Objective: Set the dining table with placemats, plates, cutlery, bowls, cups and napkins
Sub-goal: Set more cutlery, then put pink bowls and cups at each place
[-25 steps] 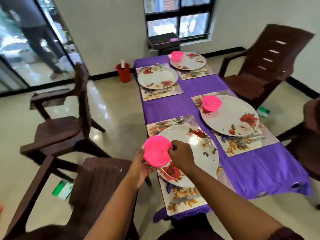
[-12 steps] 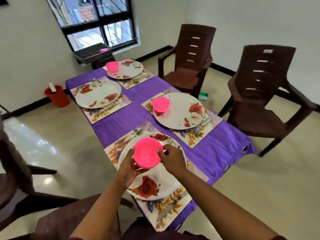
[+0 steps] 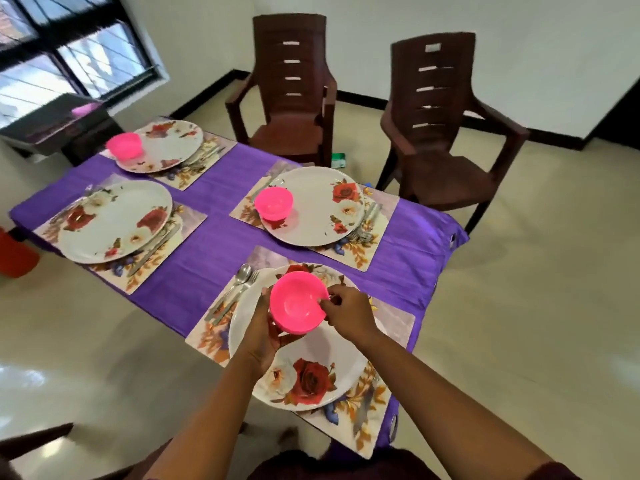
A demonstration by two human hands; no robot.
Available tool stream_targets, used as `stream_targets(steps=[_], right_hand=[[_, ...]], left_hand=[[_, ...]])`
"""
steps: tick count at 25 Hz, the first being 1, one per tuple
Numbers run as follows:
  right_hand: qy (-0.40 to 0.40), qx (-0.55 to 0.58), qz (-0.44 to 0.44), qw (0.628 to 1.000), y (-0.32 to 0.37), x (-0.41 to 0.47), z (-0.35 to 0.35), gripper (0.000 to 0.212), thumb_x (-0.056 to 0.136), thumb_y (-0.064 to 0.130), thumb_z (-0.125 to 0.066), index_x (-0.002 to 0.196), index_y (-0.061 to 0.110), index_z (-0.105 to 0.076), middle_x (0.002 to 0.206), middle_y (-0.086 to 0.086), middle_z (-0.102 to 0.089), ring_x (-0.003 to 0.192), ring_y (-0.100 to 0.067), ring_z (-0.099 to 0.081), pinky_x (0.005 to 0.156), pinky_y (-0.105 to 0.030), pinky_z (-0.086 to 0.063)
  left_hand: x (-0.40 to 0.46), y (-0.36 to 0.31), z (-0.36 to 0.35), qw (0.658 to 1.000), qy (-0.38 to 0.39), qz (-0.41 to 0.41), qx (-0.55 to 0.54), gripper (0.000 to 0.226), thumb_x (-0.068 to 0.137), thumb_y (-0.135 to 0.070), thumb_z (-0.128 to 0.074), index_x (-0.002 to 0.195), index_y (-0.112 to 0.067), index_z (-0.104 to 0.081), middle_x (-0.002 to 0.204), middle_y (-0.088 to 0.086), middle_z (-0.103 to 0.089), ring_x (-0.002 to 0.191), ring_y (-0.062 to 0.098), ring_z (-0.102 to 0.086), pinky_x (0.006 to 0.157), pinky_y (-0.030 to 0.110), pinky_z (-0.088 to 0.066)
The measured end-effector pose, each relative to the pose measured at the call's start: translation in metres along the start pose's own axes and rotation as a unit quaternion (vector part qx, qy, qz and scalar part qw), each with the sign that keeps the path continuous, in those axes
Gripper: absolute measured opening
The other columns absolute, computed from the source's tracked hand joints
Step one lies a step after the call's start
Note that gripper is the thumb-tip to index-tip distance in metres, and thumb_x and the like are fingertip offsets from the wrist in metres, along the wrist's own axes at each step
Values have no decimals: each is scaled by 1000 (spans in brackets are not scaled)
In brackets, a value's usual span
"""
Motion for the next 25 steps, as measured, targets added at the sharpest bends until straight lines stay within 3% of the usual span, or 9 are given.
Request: stream_targets(steps=[6, 12, 16, 21, 25], right_hand=[[-80, -28, -34, 996, 13, -16, -25, 11, 90, 14, -61, 94, 8, -68, 71, 0, -62, 68, -24, -67, 65, -30, -50], [-128, 6, -90, 988, 9, -32, -41, 12, 95, 17, -52, 104, 12, -58, 84, -9, -68, 67, -27, -68, 65, -42, -57], [-191, 27, -166, 967, 3, -37, -30, 8, 96, 15, -43, 97, 12, -50, 83, -10, -65, 56, -25, -67, 49, -33, -53], [-200, 12, -273, 941, -32, -26, -6, 31, 86, 22, -42, 114, 10, -47, 98, -17, -67, 85, -37, -67, 71, -45, -57], [-174, -33, -275, 945, -48, -25, -6, 28, 94, 15, -43, 119, 3, -45, 104, -17, -63, 86, -32, -59, 66, -34, -43]], left_hand=[[17, -12, 25, 996, 72, 30, 46, 61, 82, -60, -56, 133, -27, -53, 123, 15, -63, 112, 34, -61, 85, 52, -55], [28, -15, 33, 986, 102, 30, 129, 45, 92, -55, -50, 129, -29, -55, 122, 12, -62, 110, 33, -61, 77, 49, -58], [35, -14, 41, 985, 82, 0, 153, 40, 95, -56, -43, 126, -34, -57, 127, 9, -60, 112, 32, -59, 86, 56, -54], [39, -27, 58, 992, 48, -23, 112, 52, 90, -55, -51, 134, -26, -50, 129, 12, -55, 113, 35, -56, 85, 59, -54], [45, -41, 71, 997, 26, -40, 55, 57, 91, -61, -48, 139, -31, -46, 131, 11, -51, 112, 34, -57, 77, 51, -58]])
Point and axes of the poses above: each hand's wrist, its own x-axis towards the middle knuckle, its own z-axis out of the back of the hand, y = z × x, the point moved 2 cm from there along x, towards the middle knuckle
